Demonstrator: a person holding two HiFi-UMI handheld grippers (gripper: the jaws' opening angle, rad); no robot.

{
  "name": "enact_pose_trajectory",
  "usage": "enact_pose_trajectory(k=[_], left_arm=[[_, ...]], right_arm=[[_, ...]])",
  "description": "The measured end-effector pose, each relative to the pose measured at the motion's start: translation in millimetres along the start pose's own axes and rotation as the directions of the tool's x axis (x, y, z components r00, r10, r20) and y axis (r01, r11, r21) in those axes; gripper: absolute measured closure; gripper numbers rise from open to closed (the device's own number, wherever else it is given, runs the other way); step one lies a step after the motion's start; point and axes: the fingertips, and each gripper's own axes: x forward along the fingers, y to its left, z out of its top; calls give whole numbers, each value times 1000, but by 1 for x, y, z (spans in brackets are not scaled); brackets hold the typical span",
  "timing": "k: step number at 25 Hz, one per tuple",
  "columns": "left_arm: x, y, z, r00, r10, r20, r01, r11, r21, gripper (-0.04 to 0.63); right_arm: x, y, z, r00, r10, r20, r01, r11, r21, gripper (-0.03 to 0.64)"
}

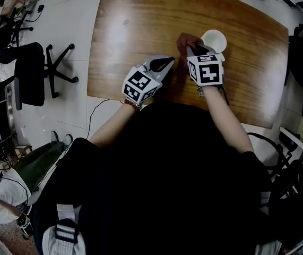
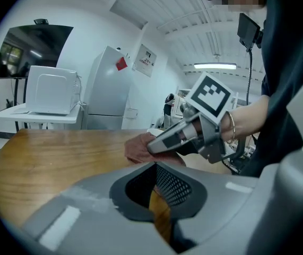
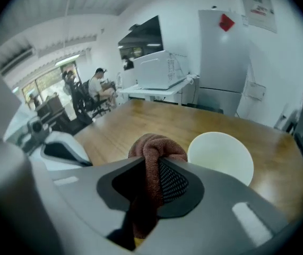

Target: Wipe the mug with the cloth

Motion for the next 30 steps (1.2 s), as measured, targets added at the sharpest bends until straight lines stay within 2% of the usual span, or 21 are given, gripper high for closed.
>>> enact_pose_trajectory(k=[3, 7, 18, 24, 30], left_arm=[[1, -2, 1, 1000, -6, 2, 5, 1000, 2, 594], [0, 0, -1, 1000, -8, -3, 8, 1000, 4, 594], [4, -5, 7, 1000, -27, 13, 27, 1000, 3, 594], [7, -5, 13, 1000, -19, 24, 19, 1000, 4, 594], [17, -16, 21, 999, -34, 36, 34, 999, 15, 594]], right_arm=[[-6, -5, 15, 997, -3, 75, -9, 987, 162, 551], [-3, -11, 18, 993, -33, 109, 5, 970, 242, 551], [16, -12, -15, 999, -47, 5, 46, 992, 117, 551], [-22, -11, -21, 998, -34, 61, 31, 998, 49, 551], [-70, -20, -18, 991, -55, 122, 62, 997, -56, 551]])
